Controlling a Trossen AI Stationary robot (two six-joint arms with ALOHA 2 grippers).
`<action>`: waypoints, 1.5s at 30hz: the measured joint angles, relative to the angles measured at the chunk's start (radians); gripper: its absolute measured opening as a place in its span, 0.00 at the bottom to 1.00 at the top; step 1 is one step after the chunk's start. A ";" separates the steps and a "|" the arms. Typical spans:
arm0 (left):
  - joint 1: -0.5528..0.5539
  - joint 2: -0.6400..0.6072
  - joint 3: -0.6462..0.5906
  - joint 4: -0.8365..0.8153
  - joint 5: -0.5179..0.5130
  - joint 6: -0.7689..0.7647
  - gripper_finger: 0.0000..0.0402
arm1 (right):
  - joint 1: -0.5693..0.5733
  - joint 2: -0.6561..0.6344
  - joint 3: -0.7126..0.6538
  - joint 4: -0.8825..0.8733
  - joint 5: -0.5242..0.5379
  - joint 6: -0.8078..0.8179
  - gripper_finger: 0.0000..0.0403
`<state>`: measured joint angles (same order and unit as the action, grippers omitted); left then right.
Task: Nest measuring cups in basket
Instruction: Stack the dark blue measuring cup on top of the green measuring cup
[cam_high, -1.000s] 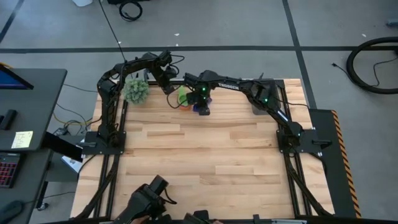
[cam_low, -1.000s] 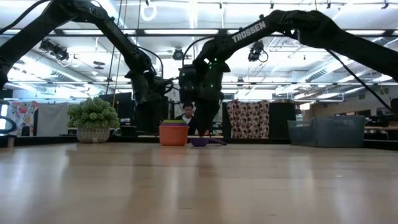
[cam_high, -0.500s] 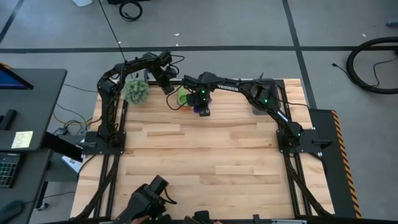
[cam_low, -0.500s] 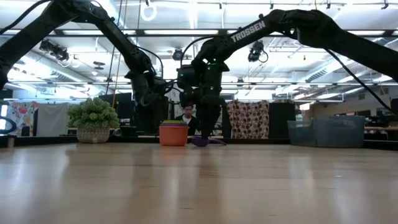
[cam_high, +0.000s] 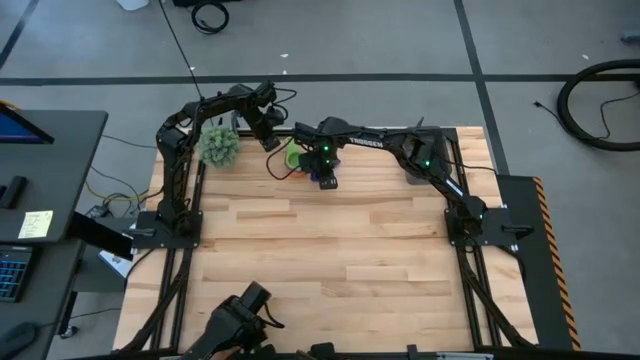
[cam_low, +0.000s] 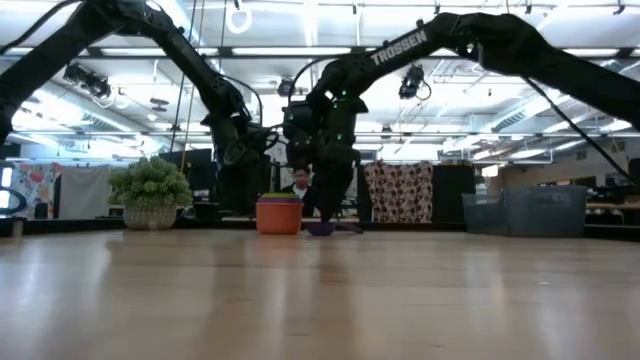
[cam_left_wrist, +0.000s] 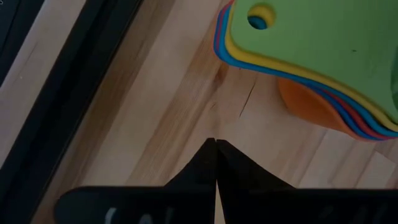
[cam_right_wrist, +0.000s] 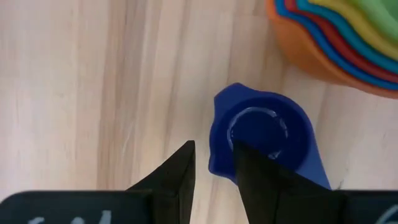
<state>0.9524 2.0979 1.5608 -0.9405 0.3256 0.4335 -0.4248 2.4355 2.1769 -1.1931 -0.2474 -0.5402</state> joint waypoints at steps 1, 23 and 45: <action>0.000 0.000 0.000 0.000 0.000 0.000 0.02 | 0.000 0.000 0.000 -0.001 0.001 -0.001 0.28; 0.000 0.000 0.000 0.000 0.000 0.009 0.02 | 0.031 -0.001 -0.083 0.072 0.140 0.006 0.11; 0.000 -0.002 0.000 -0.071 0.000 0.004 0.02 | 0.038 -0.031 0.170 -0.117 0.240 -0.412 0.03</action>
<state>0.9527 2.0964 1.5608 -1.0116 0.3260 0.4377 -0.3870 2.4049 2.3471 -1.3097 -0.0073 -0.9525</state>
